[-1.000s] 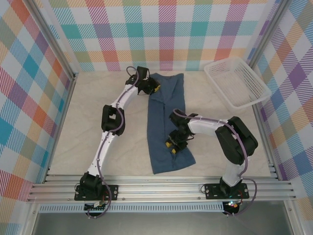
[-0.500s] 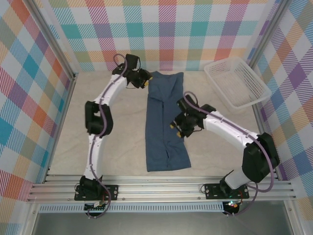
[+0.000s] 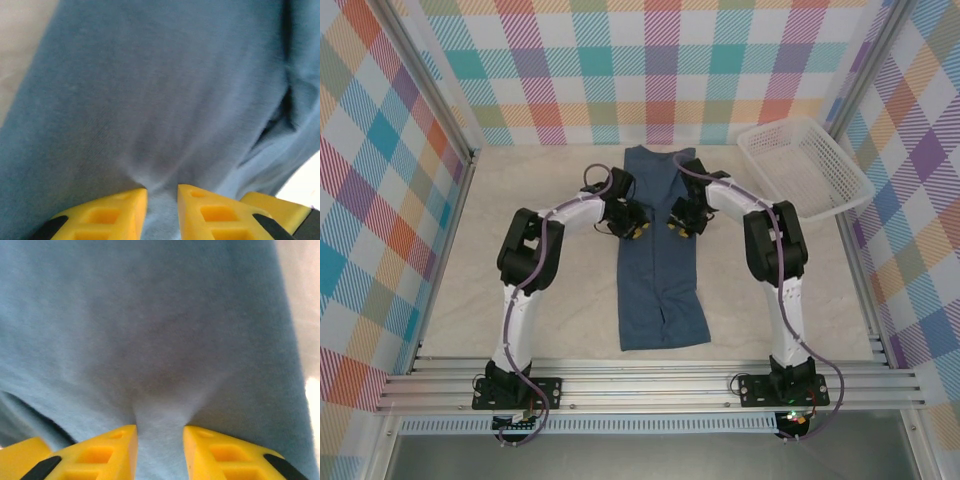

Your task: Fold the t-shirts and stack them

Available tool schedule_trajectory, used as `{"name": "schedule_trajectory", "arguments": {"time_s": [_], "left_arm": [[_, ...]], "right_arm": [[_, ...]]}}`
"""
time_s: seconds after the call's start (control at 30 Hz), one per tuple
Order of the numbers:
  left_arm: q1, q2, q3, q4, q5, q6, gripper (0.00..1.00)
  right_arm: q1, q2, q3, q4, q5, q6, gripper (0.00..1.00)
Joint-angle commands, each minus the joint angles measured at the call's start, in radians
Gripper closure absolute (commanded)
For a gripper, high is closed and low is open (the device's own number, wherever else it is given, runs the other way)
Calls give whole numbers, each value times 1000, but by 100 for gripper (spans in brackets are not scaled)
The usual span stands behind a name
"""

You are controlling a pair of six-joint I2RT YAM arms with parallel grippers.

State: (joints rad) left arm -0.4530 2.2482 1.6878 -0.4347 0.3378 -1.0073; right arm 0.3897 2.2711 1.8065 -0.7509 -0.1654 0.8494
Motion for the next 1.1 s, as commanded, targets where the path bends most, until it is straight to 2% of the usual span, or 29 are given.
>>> {"name": "schedule_trajectory", "arguments": {"time_s": [0.0,0.23,0.33,0.43,0.53,0.63,0.73,0.8,0.93,1.07], "left_arm": [[5,67,58,-12,-40,40,74],[28,164,245,-119,-25,105,74],[20,79,256,-177,-55,155,68],[7,-72,212,-272,-131,199,58],[-5,-238,49,-374,-154,221,56],[-49,-404,-202,-434,-129,283,56],[-127,-566,-457,-425,-54,350,58],[-213,-651,-586,-421,-31,395,57],[-325,-760,-798,-319,7,311,56],[-381,-779,-870,-227,-4,228,56]], "right_arm": [[-21,87,83,-101,-26,-27,68],[-33,184,231,-185,-46,-60,67],[-17,83,180,-148,-19,-95,61],[-8,-102,51,-82,28,-111,52],[1,-297,-96,-86,92,-95,46],[22,-489,-305,-94,107,-75,46],[51,-643,-514,-148,74,-59,50],[84,-732,-637,-203,51,-63,50],[170,-878,-820,-269,43,-65,50],[197,-1006,-985,-228,-19,-28,50]]}}
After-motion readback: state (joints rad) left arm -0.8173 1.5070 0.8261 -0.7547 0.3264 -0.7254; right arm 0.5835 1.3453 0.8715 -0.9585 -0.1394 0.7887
